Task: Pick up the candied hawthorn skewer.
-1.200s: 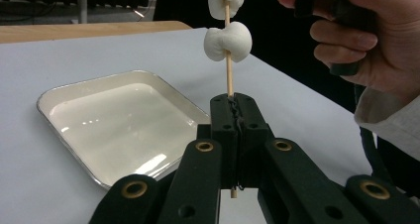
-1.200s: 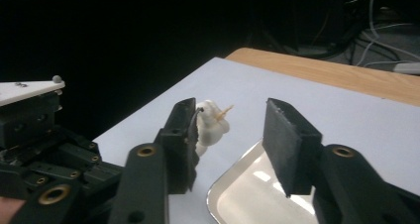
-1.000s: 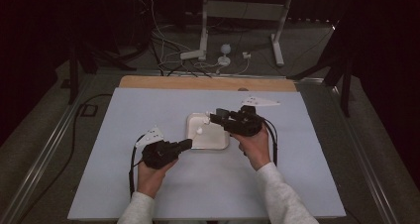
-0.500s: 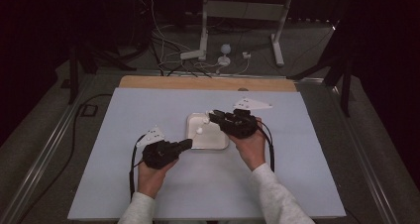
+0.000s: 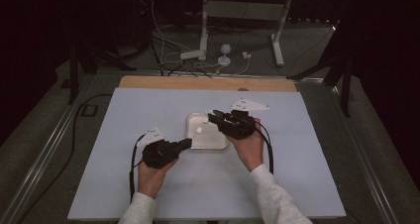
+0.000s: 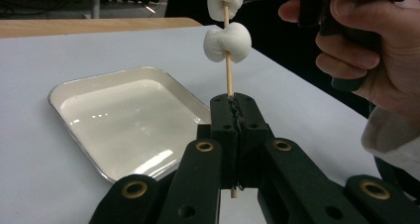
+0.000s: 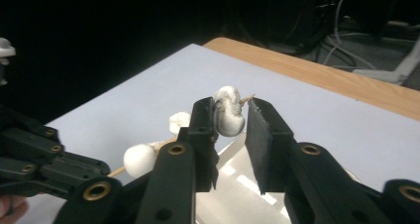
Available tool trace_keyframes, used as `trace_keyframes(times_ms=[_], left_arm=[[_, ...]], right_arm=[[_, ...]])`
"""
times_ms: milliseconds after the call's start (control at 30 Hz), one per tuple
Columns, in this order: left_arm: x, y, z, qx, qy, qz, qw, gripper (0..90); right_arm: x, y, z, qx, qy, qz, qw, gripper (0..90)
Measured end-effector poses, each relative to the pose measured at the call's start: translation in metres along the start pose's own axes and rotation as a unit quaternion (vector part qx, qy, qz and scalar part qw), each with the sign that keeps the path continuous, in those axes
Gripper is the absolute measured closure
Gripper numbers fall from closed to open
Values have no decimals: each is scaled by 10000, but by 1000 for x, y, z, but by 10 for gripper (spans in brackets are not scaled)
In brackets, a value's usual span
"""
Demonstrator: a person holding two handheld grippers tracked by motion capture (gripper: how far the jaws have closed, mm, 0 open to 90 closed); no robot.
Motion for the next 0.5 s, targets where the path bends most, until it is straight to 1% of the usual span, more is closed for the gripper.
trace_keyframes(times_ms=[33, 67, 100, 133, 233, 400, 467, 500], left_arm=[[0, 0, 0, 2, 6, 16, 10000, 900], [0, 0, 0, -8, 3, 15, 10000, 900], [0, 0, 0, -8, 3, 15, 10000, 900], [0, 0, 0, -14, 3, 18, 10000, 900], [0, -1, 1, -41, -1, 20, 10000, 900], [0, -1, 0, -56, 5, 16, 10000, 900], [-1, -1, 0, -67, 17, 8, 10000, 900], [-1, -1, 0, -67, 17, 8, 10000, 900]], right_arm=[[0, 1, 0, 117, 19, 20, 9999, 679], [1, 1, -1, 152, 28, 46, 9999, 694], [1, 1, -1, 152, 28, 46, 9999, 694], [2, -1, -1, 121, 33, 102, 9999, 751], [3, -3, -2, 235, 11, 223, 9995, 768], [3, -3, -2, 302, 15, 310, 9991, 789], [2, -3, -2, 409, 33, 422, 9983, 806], [2, -3, -2, 409, 33, 422, 9983, 806]])
Point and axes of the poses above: each handheld gripper's, and its own axes: z roughly backward along the jaws, x roughly out of its underside, y roughly to its right, the point moved 9 cm from there along -z, roughly forward along the jaws, and after that the axes turned 4 degrees about -y, right-handed, at the moved point
